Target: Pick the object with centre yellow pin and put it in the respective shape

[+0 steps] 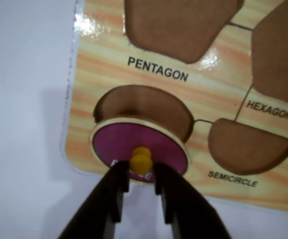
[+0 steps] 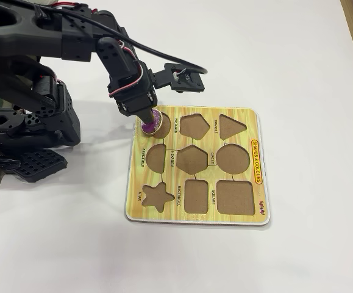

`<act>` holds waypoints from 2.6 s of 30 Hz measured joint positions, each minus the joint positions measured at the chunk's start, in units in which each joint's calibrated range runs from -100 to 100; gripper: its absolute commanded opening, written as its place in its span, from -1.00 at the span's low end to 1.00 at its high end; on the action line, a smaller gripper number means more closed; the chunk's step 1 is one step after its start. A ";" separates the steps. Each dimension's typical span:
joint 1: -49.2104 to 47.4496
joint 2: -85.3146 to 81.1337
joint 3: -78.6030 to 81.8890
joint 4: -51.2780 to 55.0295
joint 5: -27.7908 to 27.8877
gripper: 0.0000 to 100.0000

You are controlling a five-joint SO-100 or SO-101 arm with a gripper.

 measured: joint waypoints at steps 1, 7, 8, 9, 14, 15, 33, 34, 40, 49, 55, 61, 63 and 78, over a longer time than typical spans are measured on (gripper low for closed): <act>0.00 0.17 0.00 0.00 0.78 -0.97; 0.00 0.26 -0.18 -2.83 3.64 -0.96; 0.00 0.26 -0.18 -2.83 3.69 -0.96; 0.00 0.26 -0.18 -2.91 3.69 -0.97; 1.59 0.26 -0.18 -3.00 4.11 -0.97; 1.59 0.26 -0.18 -3.00 4.68 -0.97; 1.59 0.95 -0.18 -3.00 6.76 -0.97; 1.59 0.95 -0.18 -3.00 6.76 -0.97; 1.59 4.04 -0.18 -3.17 6.76 -0.97; 1.59 4.73 -0.27 -3.34 6.76 -0.97; 1.59 4.73 -0.27 -7.63 6.76 -0.97; 1.59 4.73 -0.27 -7.80 6.76 -0.97; 1.59 4.73 -0.27 -7.80 6.76 -0.97; 1.59 4.73 -0.27 -7.80 6.76 -0.97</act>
